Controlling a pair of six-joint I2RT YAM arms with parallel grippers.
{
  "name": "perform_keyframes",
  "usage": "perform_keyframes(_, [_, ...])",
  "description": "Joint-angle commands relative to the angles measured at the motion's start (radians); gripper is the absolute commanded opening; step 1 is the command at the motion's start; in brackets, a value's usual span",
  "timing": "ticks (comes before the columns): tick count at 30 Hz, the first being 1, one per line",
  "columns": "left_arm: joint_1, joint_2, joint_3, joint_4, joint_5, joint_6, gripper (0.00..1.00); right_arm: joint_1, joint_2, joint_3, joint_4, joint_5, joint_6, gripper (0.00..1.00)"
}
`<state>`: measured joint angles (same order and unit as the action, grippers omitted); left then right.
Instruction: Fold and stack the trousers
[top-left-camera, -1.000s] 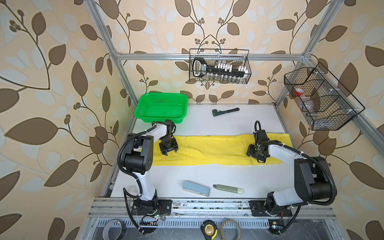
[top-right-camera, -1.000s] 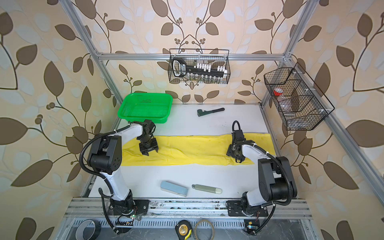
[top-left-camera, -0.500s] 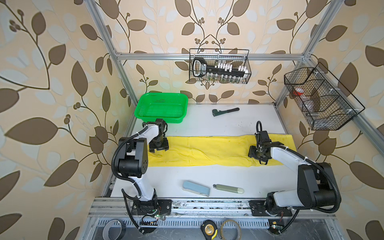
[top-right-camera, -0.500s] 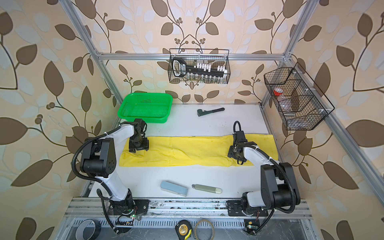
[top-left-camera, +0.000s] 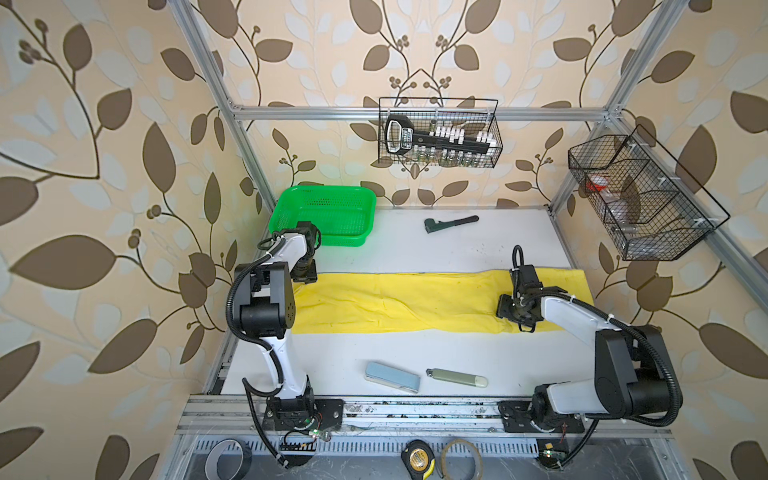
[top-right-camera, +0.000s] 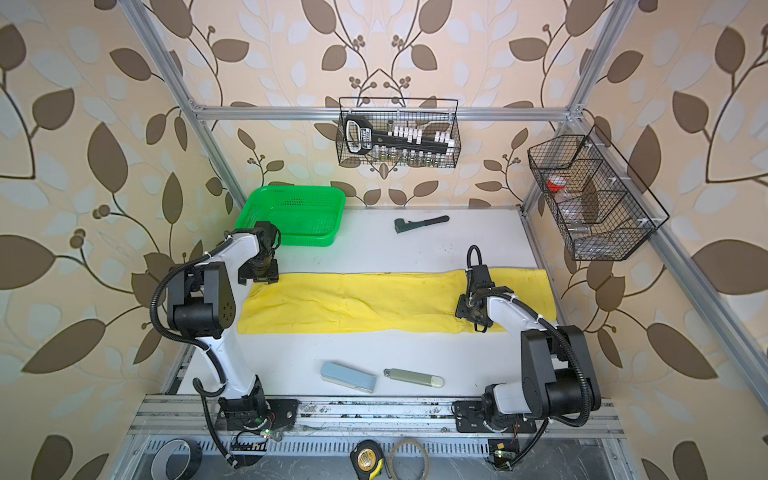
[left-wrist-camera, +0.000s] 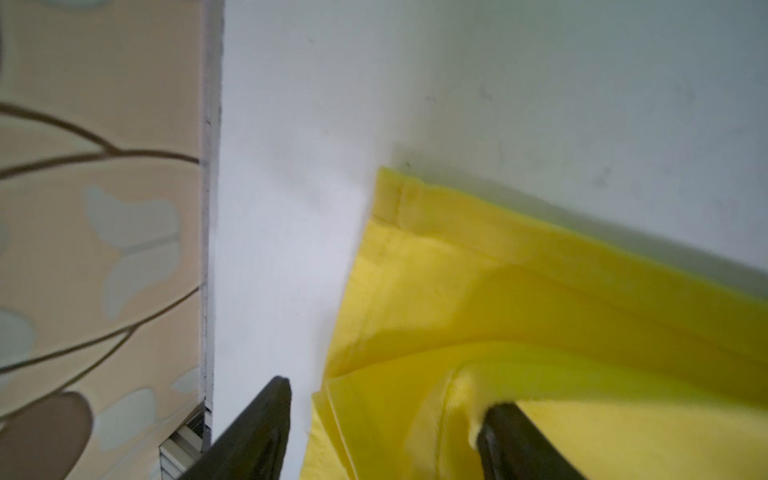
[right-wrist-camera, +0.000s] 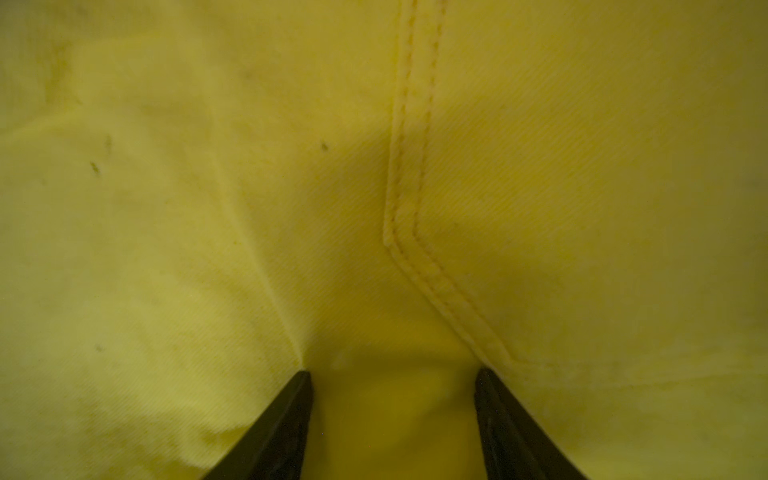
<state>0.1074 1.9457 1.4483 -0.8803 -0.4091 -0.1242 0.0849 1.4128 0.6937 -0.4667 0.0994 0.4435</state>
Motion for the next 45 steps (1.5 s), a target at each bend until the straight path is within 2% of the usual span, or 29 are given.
perform_keyframes(1, [0.015,0.044,0.081,-0.067,-0.098,0.042,0.71,0.004,-0.024,-0.016,-0.011,-0.027,-0.015,0.63])
perform_keyframes(5, [0.028,0.086,0.191,-0.121,-0.174,0.051,0.72,0.001,-0.038,-0.013,-0.023,-0.033,-0.024,0.63])
perform_keyframes(8, [0.036,0.090,0.235,-0.155,-0.092,0.033,0.72,0.001,-0.046,-0.009,-0.021,-0.043,-0.036,0.63])
perform_keyframes(14, [0.039,-0.006,0.179,-0.235,0.165,-0.051,0.73,0.018,-0.101,0.006,0.003,-0.140,-0.073,0.63])
perform_keyframes(17, [0.039,-0.089,0.078,-0.276,0.256,-0.127,0.73,0.066,-0.134,0.011,0.014,-0.198,-0.099,0.63])
perform_keyframes(19, [0.040,-0.152,-0.002,-0.281,0.260,-0.164,0.73,0.112,-0.156,0.008,0.031,-0.239,-0.118,0.63])
perform_keyframes(24, [0.067,-0.285,-0.188,-0.254,0.295,-0.291,0.73,0.313,-0.207,-0.005,0.116,-0.227,-0.237,0.63])
perform_keyframes(28, [0.173,-0.349,-0.333,-0.174,0.393,-0.417,0.73,0.434,-0.182,0.011,0.150,-0.177,-0.343,0.64])
perform_keyframes(32, [0.279,-0.401,-0.448,-0.061,0.494,-0.459,0.74,0.508,-0.114,0.056,0.138,-0.154,-0.425,0.64])
perform_keyframes(36, [0.328,-0.357,-0.441,-0.039,0.419,-0.398,0.75,0.555,-0.071,0.073,0.157,-0.152,-0.414,0.64])
perform_keyframes(40, [0.341,-0.329,-0.416,0.043,0.321,-0.256,0.80,0.591,-0.054,0.069,0.191,-0.143,-0.371,0.66])
perform_keyframes(45, [0.341,-0.246,-0.350,0.094,0.364,-0.092,0.81,0.612,-0.066,0.054,0.223,-0.152,-0.314,0.69])
